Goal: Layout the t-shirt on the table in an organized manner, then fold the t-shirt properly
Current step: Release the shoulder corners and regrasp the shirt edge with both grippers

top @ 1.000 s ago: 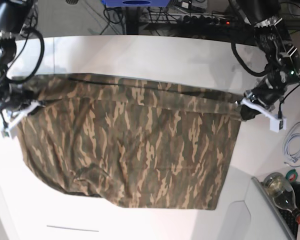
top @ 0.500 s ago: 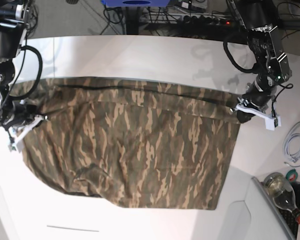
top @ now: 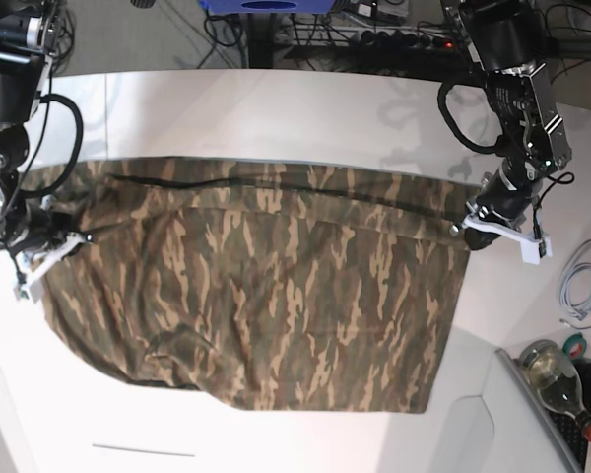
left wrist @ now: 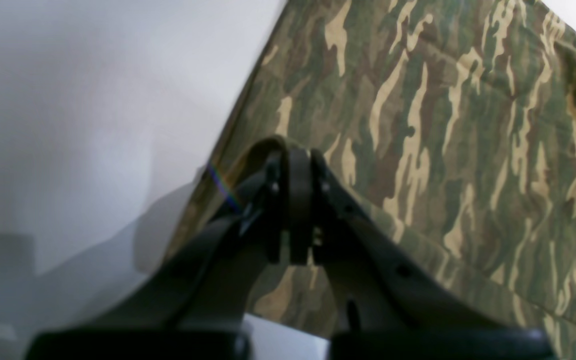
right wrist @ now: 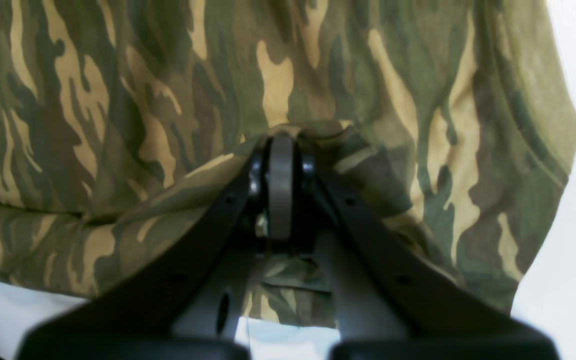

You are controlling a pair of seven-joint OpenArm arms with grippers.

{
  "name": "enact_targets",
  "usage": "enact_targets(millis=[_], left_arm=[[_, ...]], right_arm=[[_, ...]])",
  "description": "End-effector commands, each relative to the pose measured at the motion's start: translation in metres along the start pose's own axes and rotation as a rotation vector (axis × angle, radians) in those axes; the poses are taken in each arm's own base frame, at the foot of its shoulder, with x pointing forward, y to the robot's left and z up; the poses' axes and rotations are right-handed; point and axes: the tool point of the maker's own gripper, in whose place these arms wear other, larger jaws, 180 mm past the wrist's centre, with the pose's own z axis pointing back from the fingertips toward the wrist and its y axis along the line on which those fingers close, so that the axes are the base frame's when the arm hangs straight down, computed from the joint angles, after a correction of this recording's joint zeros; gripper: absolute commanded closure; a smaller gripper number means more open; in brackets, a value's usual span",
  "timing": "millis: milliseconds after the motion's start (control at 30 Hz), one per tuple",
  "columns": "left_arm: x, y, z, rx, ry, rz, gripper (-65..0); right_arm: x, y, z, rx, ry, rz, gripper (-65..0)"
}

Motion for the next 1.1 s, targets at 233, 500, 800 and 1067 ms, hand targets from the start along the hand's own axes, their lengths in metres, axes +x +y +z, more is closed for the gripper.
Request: enact_targets(millis=[233, 500, 800, 1067], left_arm=[[0.017, 0.016, -0.002, 0.096, -0.085, -0.021, 0.0], [0.019, 0.01, -0.005, 0.083, -0.084, -0.027, 0.0], [0.016, -0.002, -0.008, 0.055, -0.073, -0.048, 0.0], [0.056, -0.009, 0.02, 0.05, -0.202, -0.098, -52.5]], right_arm=[[0.027, 0.0, 0.006, 0.003, -0.079, 0.009, -0.8], [0.028, 0.0, 0.006, 0.005, -0.084, 0.009, -0.9], [0.05, 0.0, 0.011, 0.006, -0.179, -0.008, -24.0], [0.053, -0.038, 0.075, -0.087, -0.464, -0.182, -35.4]])
